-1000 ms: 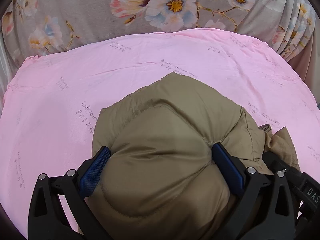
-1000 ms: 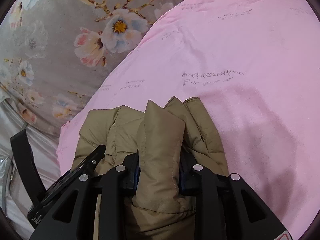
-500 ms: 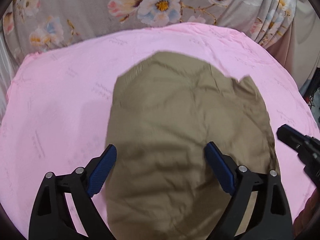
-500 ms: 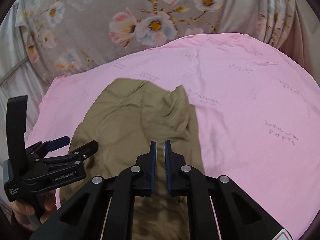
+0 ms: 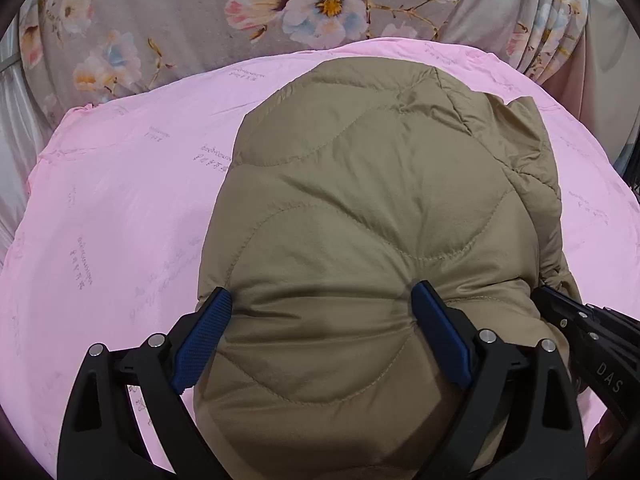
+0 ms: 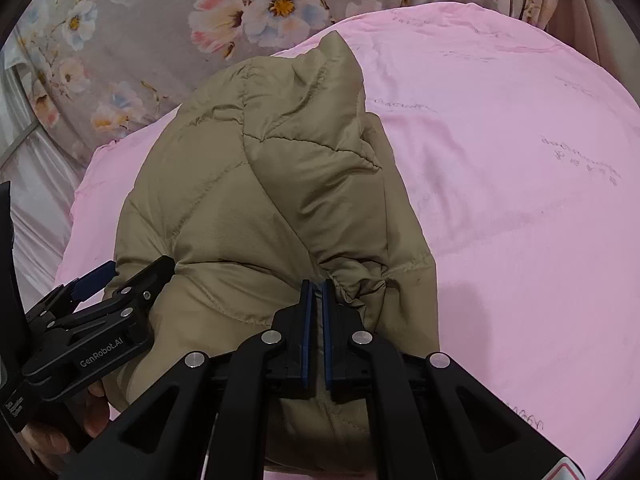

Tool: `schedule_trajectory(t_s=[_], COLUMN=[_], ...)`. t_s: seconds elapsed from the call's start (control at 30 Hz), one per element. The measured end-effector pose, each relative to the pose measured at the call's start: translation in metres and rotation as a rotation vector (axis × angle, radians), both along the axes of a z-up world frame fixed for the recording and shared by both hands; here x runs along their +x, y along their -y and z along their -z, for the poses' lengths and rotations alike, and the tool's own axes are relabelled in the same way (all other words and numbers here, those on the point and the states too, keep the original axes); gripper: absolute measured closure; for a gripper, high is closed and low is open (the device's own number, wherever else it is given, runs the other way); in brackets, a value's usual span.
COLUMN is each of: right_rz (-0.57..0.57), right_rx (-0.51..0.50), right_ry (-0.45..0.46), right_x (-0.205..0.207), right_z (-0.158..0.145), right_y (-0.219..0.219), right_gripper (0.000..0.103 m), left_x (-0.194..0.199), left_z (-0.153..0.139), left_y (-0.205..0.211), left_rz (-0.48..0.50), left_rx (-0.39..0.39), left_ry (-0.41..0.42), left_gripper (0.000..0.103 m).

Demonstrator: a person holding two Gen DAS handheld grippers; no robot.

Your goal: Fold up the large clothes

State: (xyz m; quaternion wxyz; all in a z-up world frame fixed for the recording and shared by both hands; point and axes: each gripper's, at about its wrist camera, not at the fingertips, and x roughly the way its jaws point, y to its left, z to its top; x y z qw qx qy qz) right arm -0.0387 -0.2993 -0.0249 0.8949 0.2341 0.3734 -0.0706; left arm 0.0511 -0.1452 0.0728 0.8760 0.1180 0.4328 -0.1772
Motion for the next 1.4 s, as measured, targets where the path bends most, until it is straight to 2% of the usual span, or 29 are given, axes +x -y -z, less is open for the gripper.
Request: schedule_trajectory(t_s=[0.6, 0.73, 0.77, 0.8, 0.83, 0.87, 0.93, 0.97, 1.0, 1.07, 1.1, 1.17, 1.23, 1.33, 1.4], right_rz=[0.032, -0.016, -0.026, -0.038, -0.034, -0.018, 0.016, 0.030, 0.041, 0.050, 0.053, 0.040, 0.018, -0.005, 0.011], right_rx=[-0.053, -0.098, -0.100, -0.102, -0.115, -0.129, -0.136, -0.131, -0.131, -0.141, -0.146, -0.130, -0.117, -0.143, -0.165], right_ry=[0.002, -0.053, -0.063, -0.049, -0.014, 0.014, 0.082, 0.111, 0.122, 0.134, 0.131, 0.129, 0.115, 0.046, -0.030], right_x=[0.002, 0.004, 0.003, 0.001, -0.002, -0.004, -0.003, 0.001, 0.007, 0.023, 0.032, 0.051, 0.070, 0.104, 0.123], right_z=[0.004, -0.011, -0.019, -0.031, -0.046, -0.058, -0.085, -0.096, -0.105, -0.116, -0.120, -0.123, -0.121, -0.106, -0.087], right_y=[-0.014, -0.016, -0.016, -0.014, -0.011, -0.008, 0.003, 0.010, 0.015, 0.021, 0.024, 0.027, 0.024, 0.019, 0.020], right_gripper=[0.102, 0.101, 0.099, 0.093, 0.088, 0.082, 0.050, 0.049, 0.049, 0.049, 0.050, 0.064, 0.089, 0.102, 0.103], left_x=[-0.010, -0.007, -0.005, -0.002, 0.003, 0.009, 0.025, 0.036, 0.045, 0.065, 0.076, 0.089, 0.099, 0.114, 0.127], left_z=[0.010, 0.002, -0.004, -0.014, -0.024, -0.037, -0.069, -0.084, -0.097, -0.111, -0.114, -0.114, -0.108, -0.088, -0.066], left_y=[0.000, -0.007, -0.011, -0.017, -0.022, -0.029, -0.041, -0.044, -0.044, -0.038, -0.033, -0.019, -0.002, 0.025, 0.040], left_rz=[-0.012, 0.008, 0.015, 0.025, 0.029, 0.025, 0.005, 0.003, 0.008, 0.030, 0.041, 0.045, 0.055, 0.076, 0.081], left_rx=[0.005, -0.016, -0.023, -0.044, -0.068, -0.098, -0.155, -0.182, -0.207, -0.230, -0.254, -0.241, -0.212, -0.177, -0.144], left_ry=[0.081, 0.048, 0.027, 0.010, 0.006, 0.016, 0.057, 0.072, 0.084, 0.064, 0.037, 0.030, 0.029, -0.023, -0.080], left_gripper=[0.013, 0.015, 0.025, 0.040, 0.046, 0.048, 0.048, 0.050, 0.073, 0.103, 0.103, 0.103, 0.103, 0.103, 0.103])
